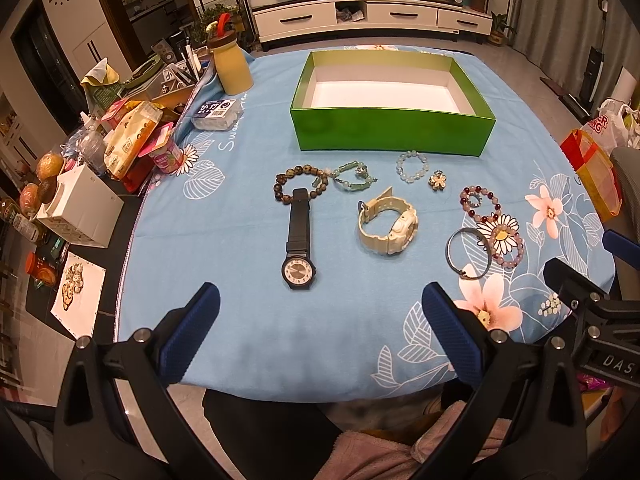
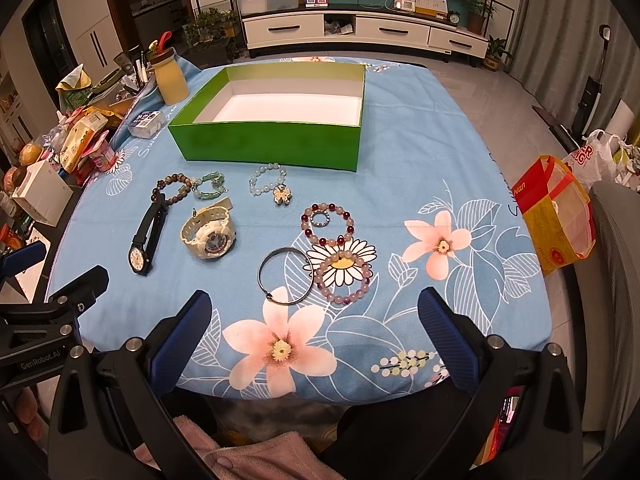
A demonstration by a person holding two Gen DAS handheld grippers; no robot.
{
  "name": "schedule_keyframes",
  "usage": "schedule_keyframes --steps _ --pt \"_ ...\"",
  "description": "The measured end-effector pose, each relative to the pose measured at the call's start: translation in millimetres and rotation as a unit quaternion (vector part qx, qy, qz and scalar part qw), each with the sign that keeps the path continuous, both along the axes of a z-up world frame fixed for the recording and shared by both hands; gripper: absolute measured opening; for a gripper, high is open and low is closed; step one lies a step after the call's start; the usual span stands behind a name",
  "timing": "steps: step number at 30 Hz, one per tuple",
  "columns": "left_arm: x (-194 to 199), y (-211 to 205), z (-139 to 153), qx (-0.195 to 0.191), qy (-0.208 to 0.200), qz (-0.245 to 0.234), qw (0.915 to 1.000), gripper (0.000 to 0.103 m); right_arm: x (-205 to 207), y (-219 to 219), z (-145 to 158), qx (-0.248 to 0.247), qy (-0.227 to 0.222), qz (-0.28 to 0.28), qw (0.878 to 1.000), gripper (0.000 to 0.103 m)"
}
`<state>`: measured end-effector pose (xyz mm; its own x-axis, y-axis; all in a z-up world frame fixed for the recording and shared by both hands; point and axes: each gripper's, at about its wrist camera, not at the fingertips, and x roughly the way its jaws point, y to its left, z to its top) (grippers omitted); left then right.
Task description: Organize jewelry
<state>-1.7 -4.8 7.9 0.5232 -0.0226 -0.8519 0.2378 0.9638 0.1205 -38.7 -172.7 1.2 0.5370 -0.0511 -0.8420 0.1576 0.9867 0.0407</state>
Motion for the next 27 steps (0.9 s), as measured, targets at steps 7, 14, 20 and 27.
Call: schedule_keyframes --steps 7,14,20,27 --pt "-0.1 -0.1 -0.1 0.000 0.000 0.000 1.0000 0.101 0.1 -0.1 0.2 0.000 0.000 0.000 1.000 0.102" --pt "-1.5 -4.2 0.1 0.000 0.000 -0.003 1.0000 0.101 -0.3 0.4 -1.7 0.001 0.000 0.000 1.000 0.102" --pt "-2.1 -4.7 0.4 0.000 0.000 -0.003 1.0000 0.101 -0.3 0.5 -1.7 0.002 0.001 0.000 1.000 0.102" --pt "2.8 2.9 -2.2 -0.046 0.019 -0.007 0.9988 0.101 -1.1 -5.5 -0.2 0.026 -0.019 0.008 0.999 0.102"
